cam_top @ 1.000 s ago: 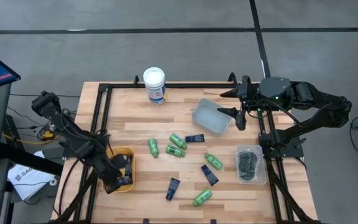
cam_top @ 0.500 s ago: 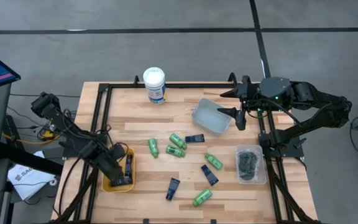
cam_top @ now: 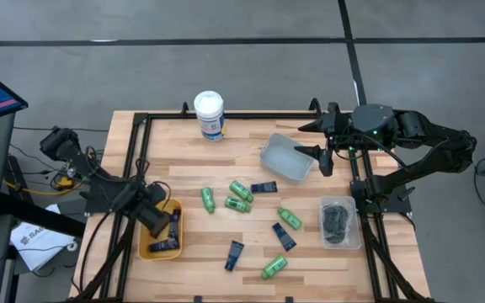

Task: Pick & Place Travel size toiletries
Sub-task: Put the blue shave cream into the light orange bin

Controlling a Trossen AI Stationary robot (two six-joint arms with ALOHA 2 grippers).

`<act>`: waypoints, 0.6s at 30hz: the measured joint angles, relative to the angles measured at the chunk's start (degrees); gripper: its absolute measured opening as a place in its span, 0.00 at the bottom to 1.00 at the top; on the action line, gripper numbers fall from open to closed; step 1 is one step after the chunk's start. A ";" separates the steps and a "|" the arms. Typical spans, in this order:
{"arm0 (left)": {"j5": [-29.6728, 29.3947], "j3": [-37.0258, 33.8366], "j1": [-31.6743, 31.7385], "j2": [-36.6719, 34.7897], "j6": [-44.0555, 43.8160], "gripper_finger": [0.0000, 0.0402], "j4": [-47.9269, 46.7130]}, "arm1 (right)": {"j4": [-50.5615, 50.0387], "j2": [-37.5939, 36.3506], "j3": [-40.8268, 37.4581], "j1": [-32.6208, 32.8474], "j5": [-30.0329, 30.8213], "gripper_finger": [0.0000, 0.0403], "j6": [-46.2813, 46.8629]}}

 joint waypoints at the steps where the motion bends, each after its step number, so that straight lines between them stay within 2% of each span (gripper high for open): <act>1: -0.04 0.00 0.24 -0.13 0.02 0.00 0.37 | 0.00 0.00 0.00 0.00 0.00 0.65 0.00; 5: -0.10 1.61 0.62 -0.18 0.09 0.00 0.80 | 0.85 0.00 0.00 0.01 -0.01 0.65 -0.41; 11: -3.35 7.28 0.62 -0.18 1.61 0.00 1.24 | 7.38 -3.14 0.00 0.87 -0.84 0.65 -7.90; 18: -12.80 14.64 0.91 -0.20 6.25 0.00 4.20 | 5.73 -11.96 0.02 0.81 -0.92 0.65 -9.09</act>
